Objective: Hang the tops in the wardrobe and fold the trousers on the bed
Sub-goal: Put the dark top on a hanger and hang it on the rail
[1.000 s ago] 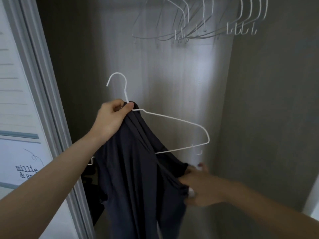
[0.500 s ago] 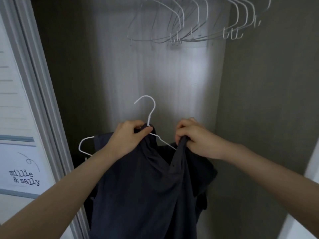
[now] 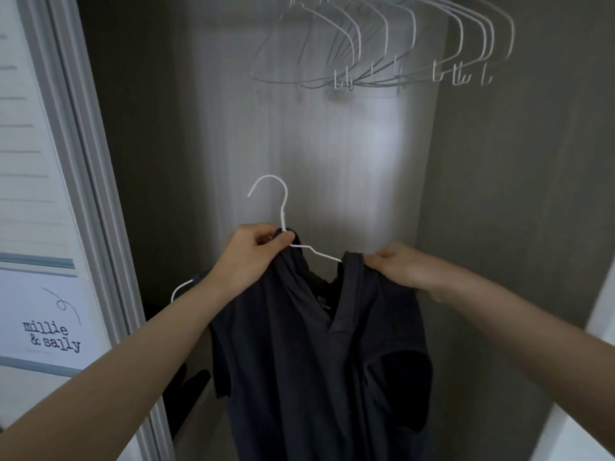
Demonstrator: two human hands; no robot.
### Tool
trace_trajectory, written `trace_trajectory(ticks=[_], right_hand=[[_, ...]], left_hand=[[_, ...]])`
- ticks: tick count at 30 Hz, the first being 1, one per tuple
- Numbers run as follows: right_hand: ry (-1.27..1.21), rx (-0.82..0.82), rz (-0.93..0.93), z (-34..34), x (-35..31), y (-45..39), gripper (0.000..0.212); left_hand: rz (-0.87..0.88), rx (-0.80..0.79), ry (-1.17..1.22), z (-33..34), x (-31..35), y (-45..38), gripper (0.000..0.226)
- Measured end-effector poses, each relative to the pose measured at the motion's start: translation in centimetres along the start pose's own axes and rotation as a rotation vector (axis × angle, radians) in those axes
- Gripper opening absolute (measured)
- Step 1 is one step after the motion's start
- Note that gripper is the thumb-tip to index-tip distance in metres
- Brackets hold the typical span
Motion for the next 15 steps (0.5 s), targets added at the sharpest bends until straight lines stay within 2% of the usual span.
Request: trace_trajectory(ticks=[4, 7, 9, 12, 13, 15], right_hand=[[-0.169, -0.175, -0.122, 1.0, -1.4, 0.8, 0.034], [-0.259, -0.118, -0.252, 1.2, -3.1, 0.9, 0.034], [-0.126, -0.078, -0.301, 0.9, -4.0, 1.0, 0.039], [0.311, 0.007, -0.270, 0.4, -3.2, 1.1, 0.060], [0.363, 0.038, -0.274, 0.4, -2.9, 1.3, 0.062], [0.305, 0.066, -0.323, 0.6, -2.5, 1.6, 0.057]], left_hand=[[0.028, -0.074, -0.057, 1.6, 0.4, -0.1, 0.043], [0.062, -0.154, -0.063, 2.7, 1.0, 0.1, 0.035], [0.060, -0.163, -0.034, 2.8, 1.2, 0.2, 0.035], [0.047, -0.076, -0.016, 1.9, 1.1, -0.1, 0.041], [0.047, -0.043, -0.021, 1.4, 1.0, -0.2, 0.040], [0.045, -0.006, -0.020, 0.6, 0.9, -0.3, 0.038]])
Point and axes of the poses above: each hand's wrist, its own y-axis away from the middle knuckle, its own z-axis out of the palm, x = y × z, the point moved 3 cm from there along -y, towards the middle knuckle, and after that the axes turned 6 degrees about y, right-handed, at the moved point
